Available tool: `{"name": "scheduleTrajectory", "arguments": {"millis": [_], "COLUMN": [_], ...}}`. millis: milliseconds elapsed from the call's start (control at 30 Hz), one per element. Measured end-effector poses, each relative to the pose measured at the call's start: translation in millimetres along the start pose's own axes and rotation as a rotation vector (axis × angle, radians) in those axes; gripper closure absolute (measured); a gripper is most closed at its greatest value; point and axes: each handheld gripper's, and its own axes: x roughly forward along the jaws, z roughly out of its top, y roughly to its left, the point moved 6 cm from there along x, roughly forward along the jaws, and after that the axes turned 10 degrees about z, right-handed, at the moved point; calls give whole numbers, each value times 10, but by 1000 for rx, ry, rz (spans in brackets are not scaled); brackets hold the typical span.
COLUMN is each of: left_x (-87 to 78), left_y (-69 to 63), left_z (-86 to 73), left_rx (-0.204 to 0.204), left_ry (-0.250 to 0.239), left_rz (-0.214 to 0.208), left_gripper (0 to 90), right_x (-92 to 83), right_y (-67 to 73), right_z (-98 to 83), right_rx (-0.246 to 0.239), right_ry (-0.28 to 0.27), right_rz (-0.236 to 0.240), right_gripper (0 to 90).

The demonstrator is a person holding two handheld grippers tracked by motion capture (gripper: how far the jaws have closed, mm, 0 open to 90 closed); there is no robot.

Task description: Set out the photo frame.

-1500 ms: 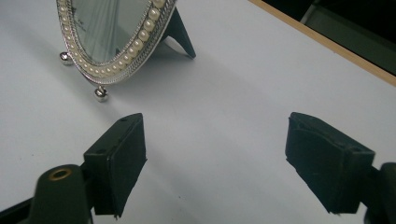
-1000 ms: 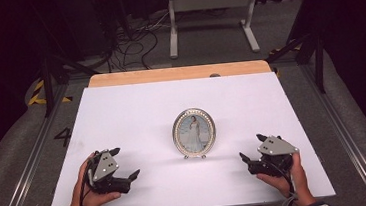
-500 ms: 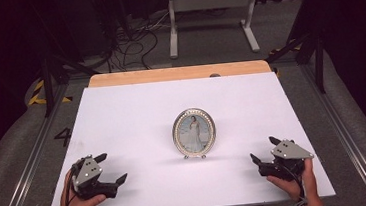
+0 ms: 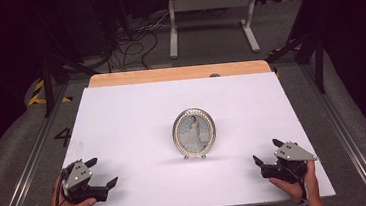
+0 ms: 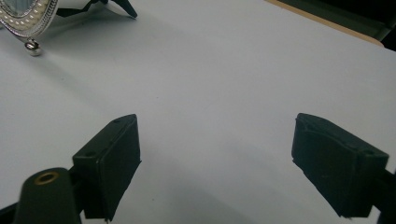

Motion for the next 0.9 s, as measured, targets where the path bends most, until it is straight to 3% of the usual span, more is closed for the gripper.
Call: {"name": "scheduleTrajectory", "arguments": {"millis": [900], "left_x": [22], "left_y": [-9], "left_z": [3], "left_rx": [2], "left_ry": [4], "left_rz": [4], "left_gripper": [57], "right_x": [32], "right_y": [-20], "right_z": [-17], "right_rx": [13], "right_ry": [4], "right_rz": [-11], "right_gripper": [154]}}
